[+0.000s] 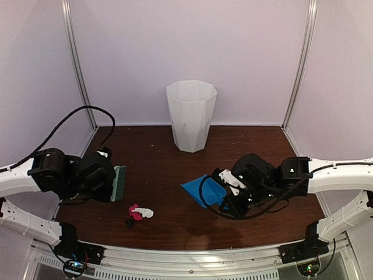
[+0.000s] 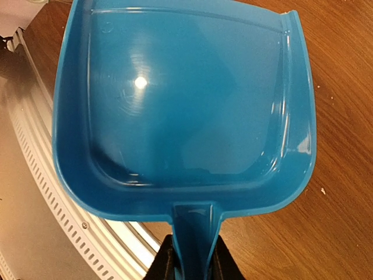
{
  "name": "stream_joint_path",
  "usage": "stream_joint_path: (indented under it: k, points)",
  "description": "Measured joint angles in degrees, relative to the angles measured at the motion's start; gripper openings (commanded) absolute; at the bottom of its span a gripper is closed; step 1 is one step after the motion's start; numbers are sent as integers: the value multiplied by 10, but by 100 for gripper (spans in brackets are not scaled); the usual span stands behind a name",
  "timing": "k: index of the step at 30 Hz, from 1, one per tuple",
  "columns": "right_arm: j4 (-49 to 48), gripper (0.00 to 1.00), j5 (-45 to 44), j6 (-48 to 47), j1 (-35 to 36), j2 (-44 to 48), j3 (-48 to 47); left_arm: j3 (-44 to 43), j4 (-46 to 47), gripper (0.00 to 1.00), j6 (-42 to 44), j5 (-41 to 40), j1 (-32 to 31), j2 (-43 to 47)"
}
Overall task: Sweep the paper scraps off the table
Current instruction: Sweep the paper scraps into the dustpan.
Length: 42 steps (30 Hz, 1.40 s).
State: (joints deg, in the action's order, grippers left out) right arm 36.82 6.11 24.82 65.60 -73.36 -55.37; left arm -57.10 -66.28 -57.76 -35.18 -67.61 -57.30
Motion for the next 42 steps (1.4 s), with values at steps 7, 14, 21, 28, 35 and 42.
stream_joint_path:
  k: [7, 14, 21, 28, 35, 42]
  points:
    - [8, 0, -45, 28, 36, 18, 48, 21, -47, 0, -30, 34, 0, -9]
    - [17, 0, -65, 48, 56, 20, 77, 24, -56, 0, -21, 97, 0, -9]
    - [27, 0, -70, 56, 67, 16, 91, 26, -59, 0, -3, 151, 0, -37]
    - [36, 0, -76, 71, 93, 1, 91, 38, -43, 0, 5, 179, 0, -57]
    - [47, 0, -77, 98, 128, -5, 101, 37, 11, 0, 20, 193, 0, -92]
    - [60, 0, -74, 110, 170, -26, 108, 15, 58, 0, 42, 191, 0, -155]
